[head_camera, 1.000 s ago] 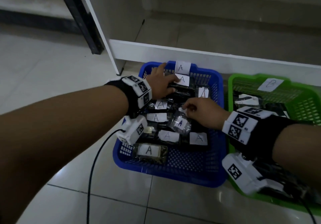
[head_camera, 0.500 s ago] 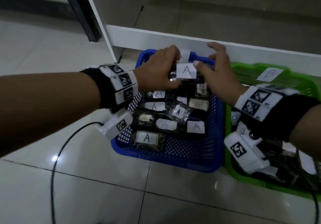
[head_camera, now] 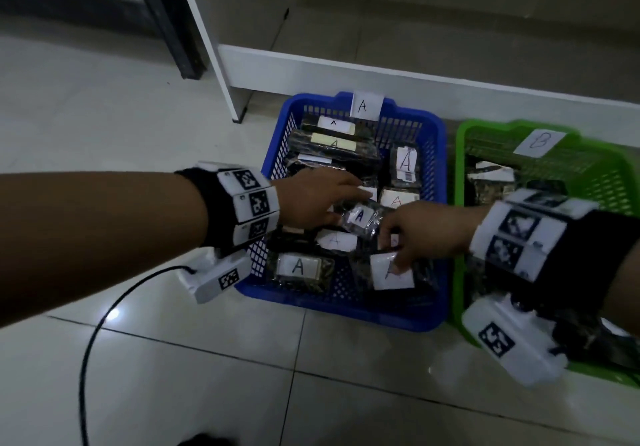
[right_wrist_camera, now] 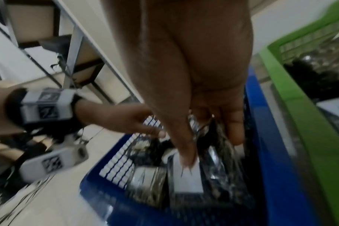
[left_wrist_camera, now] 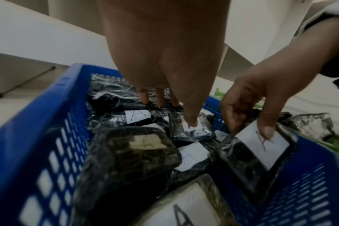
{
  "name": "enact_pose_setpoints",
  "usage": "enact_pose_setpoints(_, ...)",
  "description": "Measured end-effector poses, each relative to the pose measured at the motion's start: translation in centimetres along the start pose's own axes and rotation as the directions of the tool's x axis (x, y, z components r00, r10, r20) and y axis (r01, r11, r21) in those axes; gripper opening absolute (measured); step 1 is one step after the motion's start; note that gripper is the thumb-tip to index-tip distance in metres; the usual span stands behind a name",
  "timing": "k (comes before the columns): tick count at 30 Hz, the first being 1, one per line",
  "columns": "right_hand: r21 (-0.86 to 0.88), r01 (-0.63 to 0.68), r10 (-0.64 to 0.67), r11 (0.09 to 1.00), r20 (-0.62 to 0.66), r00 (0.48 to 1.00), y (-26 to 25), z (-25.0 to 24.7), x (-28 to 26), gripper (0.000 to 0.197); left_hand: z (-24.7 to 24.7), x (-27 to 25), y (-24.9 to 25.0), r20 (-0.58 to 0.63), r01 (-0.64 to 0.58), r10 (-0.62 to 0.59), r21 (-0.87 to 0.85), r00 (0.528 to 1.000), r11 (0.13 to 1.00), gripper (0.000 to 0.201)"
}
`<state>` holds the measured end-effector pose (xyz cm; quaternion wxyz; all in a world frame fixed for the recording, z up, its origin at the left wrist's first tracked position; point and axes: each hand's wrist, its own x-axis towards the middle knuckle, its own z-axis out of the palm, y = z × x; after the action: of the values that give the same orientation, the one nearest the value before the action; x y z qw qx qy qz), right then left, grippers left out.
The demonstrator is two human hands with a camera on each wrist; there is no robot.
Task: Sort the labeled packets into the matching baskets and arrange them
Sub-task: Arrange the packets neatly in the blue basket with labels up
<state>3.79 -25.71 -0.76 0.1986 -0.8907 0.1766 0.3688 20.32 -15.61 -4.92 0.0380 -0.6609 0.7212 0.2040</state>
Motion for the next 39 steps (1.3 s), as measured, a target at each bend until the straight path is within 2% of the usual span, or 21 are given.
enact_pose_setpoints(3,-0.054,-0.011,0.006,0.998,-0.083,0.996,-0.9,2.6,0.4,0.042,0.0,1.1,0.7,0.047,-0.024,0.019,0.093,0.999,0.995,0.055)
enact_pose_setpoints(8,-0.073,-0.066,0.049,0.995,-0.212,0.976,-0.4,5.9,0.9,0.035,0.6,2.0,1.7,0.044,0.023,-0.029,0.142,0.999,0.99,0.057)
enact_pose_setpoints(11,-0.178,-0.038,-0.019,0.983,-0.307,0.951,0.0,7.0,0.8,0.031,1.2,2.0,2.0,0.039,0.06,-0.065,0.102,0.997,0.993,0.061)
enact_pose_setpoints(16,-0.209,0.036,-0.1,0.977,-0.305,0.947,0.0,7.6,0.8,0.029,1.5,1.9,2.1,0.009,0.089,-0.089,0.041,0.996,0.995,0.063)
enact_pose_setpoints(20,-0.202,0.06,-0.111,0.978,-0.252,0.961,0.5,7.1,1.2,0.025,1.0,1.9,1.8,0.009,0.115,-0.115,-0.185,0.993,0.976,0.048)
enact_pose_setpoints(24,-0.292,0.018,-0.092,0.956,-0.244,0.965,0.7,6.4,1.5,0.028,-0.1,2.0,0.5,-0.08,0.156,-0.194,-0.341,0.978,0.927,0.039)
enact_pose_setpoints(29,-0.371,0.006,-0.113,0.929,-0.268,0.957,0.5,8.0,1.3,0.031,-1.0,1.6,-1.9,-0.151,0.194,-0.26,-0.351,0.954,0.916,0.035)
enact_pose_setpoints(34,-0.397,0.013,-0.149,0.918,-0.314,0.938,0.6,8.2,0.7,0.034,-0.5,0.9,-2.1,-0.099,0.215,-0.265,-0.354,0.959,0.91,0.04)
enact_pose_setpoints(39,-0.486,-0.006,-0.139,0.874,-0.261,0.955,-0.1,7.2,1.2,0.038,-0.6,1.1,-1.0,-0.104,0.198,-0.259,-0.4,0.96,0.895,0.042)
